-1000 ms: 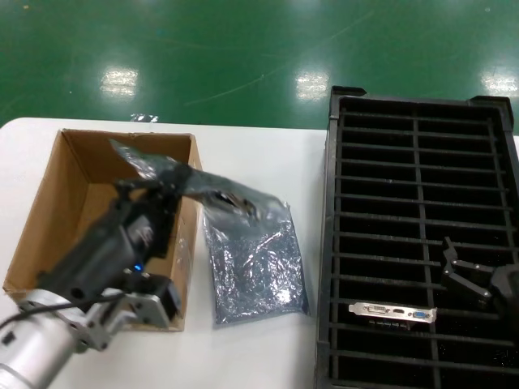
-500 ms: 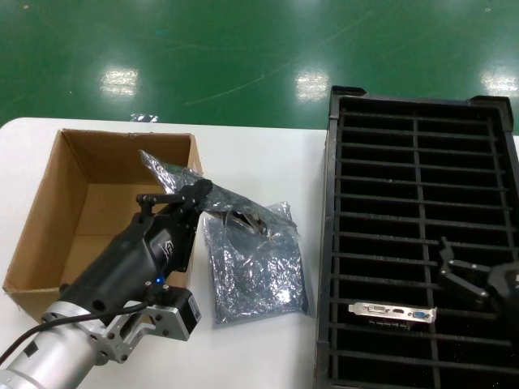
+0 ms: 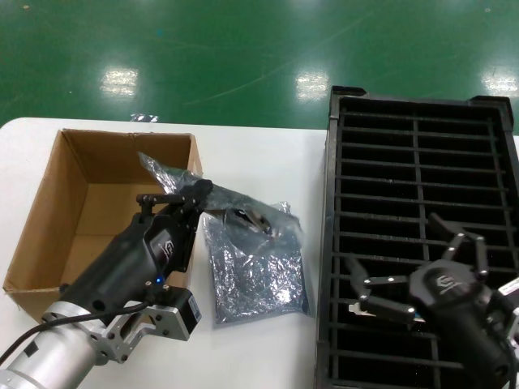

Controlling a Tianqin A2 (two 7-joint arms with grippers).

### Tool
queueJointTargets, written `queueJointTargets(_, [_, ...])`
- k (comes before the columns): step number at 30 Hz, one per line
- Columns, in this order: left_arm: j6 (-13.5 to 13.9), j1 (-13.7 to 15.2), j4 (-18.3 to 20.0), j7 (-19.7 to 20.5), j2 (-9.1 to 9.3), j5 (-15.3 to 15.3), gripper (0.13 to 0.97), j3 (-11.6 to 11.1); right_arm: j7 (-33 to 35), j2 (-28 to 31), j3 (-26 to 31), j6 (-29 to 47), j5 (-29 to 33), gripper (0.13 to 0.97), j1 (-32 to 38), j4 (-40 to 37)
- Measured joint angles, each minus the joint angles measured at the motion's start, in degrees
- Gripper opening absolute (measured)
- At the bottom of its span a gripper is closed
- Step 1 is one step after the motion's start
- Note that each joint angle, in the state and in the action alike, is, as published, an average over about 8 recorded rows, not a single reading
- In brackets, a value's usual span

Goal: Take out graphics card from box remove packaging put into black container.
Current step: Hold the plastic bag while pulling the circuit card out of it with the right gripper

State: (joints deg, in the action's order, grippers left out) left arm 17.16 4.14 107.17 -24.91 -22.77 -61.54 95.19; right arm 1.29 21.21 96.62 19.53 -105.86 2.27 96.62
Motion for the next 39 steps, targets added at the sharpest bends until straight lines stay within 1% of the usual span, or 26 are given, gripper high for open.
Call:
queueJointTargets(2, [0.0, 0.0, 0.0, 0.0, 0.0, 0.0, 0.139, 0.0, -0.1, 0.7, 0.5, 1.4, -0.4, 0.964, 0.0, 0.5])
queueJointTargets(11, [0.0, 0.0, 0.0, 0.0, 0.0, 0.0, 0.139, 0.0, -0.4, 5.0, 0.6, 7.6, -2.4, 0.912, -0.8, 2.1])
queueJointTargets(19, [0.0, 0.0, 0.0, 0.0, 0.0, 0.0, 0.139, 0.0, 1.2, 7.5, 1.2, 14.2, -4.9, 0.795, -1.9, 3.7])
queueJointTargets(23, [0.0, 0.0, 0.0, 0.0, 0.0, 0.0, 0.139, 0.0, 0.7, 8.1, 2.4, 15.9, -5.1, 0.795, -1.5, 4.0])
queueJointTargets(31, [0.0, 0.0, 0.0, 0.0, 0.0, 0.0, 0.139, 0.0, 0.3, 8.1, 5.0, 17.8, -4.7, 0.611, 1.2, 2.8])
queueJointTargets(32, [0.0, 0.0, 0.0, 0.0, 0.0, 0.0, 0.139, 0.0, 0.3, 8.0, 5.2, 18.1, -4.7, 0.611, 1.6, 2.6])
queueJointTargets(39, [0.0, 0.0, 0.0, 0.0, 0.0, 0.0, 0.139, 0.0, 0.7, 7.7, 6.0, 19.7, -5.1, 0.423, 3.8, 2.1])
